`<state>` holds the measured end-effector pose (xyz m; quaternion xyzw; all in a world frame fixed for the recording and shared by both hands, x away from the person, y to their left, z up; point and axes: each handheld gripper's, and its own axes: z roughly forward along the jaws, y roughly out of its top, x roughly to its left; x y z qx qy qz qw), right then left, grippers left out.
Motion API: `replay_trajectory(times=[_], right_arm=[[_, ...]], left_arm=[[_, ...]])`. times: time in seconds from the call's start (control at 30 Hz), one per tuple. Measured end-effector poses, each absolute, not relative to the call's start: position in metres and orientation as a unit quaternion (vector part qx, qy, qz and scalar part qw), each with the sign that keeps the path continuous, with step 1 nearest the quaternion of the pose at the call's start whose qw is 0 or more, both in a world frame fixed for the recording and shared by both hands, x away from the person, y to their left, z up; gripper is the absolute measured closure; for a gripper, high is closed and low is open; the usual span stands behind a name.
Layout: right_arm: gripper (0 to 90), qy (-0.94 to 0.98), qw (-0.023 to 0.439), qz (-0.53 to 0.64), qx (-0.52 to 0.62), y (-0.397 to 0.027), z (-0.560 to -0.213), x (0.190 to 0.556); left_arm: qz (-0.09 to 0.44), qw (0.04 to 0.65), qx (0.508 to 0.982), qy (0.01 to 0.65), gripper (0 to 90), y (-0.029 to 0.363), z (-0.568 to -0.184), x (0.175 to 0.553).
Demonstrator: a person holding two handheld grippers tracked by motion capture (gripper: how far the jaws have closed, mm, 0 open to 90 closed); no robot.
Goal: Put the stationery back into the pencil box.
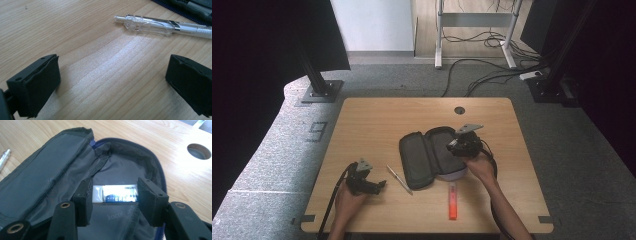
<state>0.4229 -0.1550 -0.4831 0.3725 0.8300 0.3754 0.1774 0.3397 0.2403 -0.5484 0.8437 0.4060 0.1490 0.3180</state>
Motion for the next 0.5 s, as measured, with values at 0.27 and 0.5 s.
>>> replay_trajectory(times=[0.27,0.5], right_arm=[[47.2,0.836,0.171,0.367,0.372,-0.147,-0.497,0.425],[47.2,0.840,0.163,0.360,0.372,-0.143,-0.508,0.426]], left_arm=[[0.149,0.318,0.844,0.406,0.0,0.240,-0.548,0.340],[0.149,0.318,0.844,0.406,0.0,0.240,-0.548,0.340]])
